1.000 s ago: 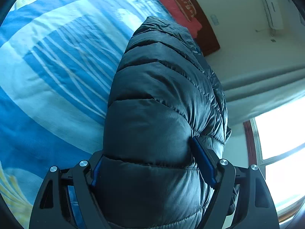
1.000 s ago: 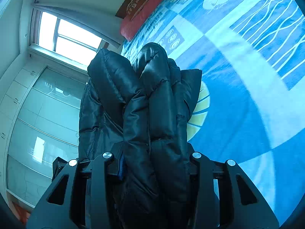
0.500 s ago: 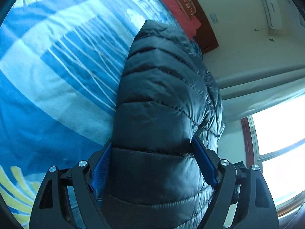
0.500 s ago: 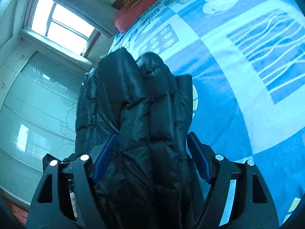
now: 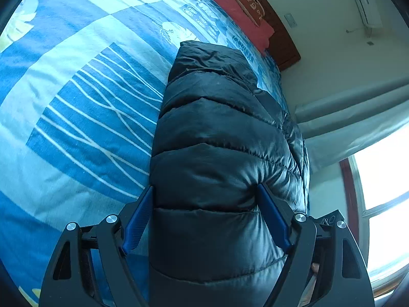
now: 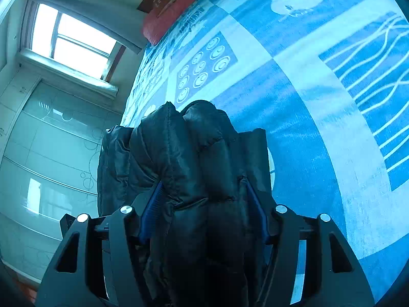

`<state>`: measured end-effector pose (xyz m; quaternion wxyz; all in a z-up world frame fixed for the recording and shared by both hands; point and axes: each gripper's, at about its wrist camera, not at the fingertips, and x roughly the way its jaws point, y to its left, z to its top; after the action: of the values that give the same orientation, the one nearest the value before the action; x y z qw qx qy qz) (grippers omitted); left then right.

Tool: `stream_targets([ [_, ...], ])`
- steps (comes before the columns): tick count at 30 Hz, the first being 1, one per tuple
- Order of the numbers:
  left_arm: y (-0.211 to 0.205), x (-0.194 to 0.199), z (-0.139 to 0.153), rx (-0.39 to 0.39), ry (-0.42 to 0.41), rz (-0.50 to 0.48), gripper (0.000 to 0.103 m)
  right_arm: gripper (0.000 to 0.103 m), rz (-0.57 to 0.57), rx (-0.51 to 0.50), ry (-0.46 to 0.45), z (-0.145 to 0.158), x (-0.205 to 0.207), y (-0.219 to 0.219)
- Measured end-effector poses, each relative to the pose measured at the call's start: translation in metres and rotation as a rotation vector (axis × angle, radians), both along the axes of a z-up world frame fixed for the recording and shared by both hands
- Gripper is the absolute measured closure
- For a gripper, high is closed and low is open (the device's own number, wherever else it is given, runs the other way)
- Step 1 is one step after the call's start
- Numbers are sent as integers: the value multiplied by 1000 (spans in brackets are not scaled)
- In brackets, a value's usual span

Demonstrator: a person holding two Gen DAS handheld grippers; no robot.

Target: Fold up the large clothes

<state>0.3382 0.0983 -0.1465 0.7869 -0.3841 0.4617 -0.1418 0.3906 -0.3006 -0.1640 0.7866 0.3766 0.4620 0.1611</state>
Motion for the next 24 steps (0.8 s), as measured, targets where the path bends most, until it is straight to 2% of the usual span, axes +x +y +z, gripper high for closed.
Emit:
stream_targets([
  [5,-3,3,-8,-23,0,-6,24,47,-3,1,2,-7,-1,1],
  [13,-3,0,-12,-19,-4,-3,24,47,-9,8,-7,-9,-3,2],
  [24,-12,3,-7,-10,-6,2,24,48,-11,-2,-13,-8,-5,3],
])
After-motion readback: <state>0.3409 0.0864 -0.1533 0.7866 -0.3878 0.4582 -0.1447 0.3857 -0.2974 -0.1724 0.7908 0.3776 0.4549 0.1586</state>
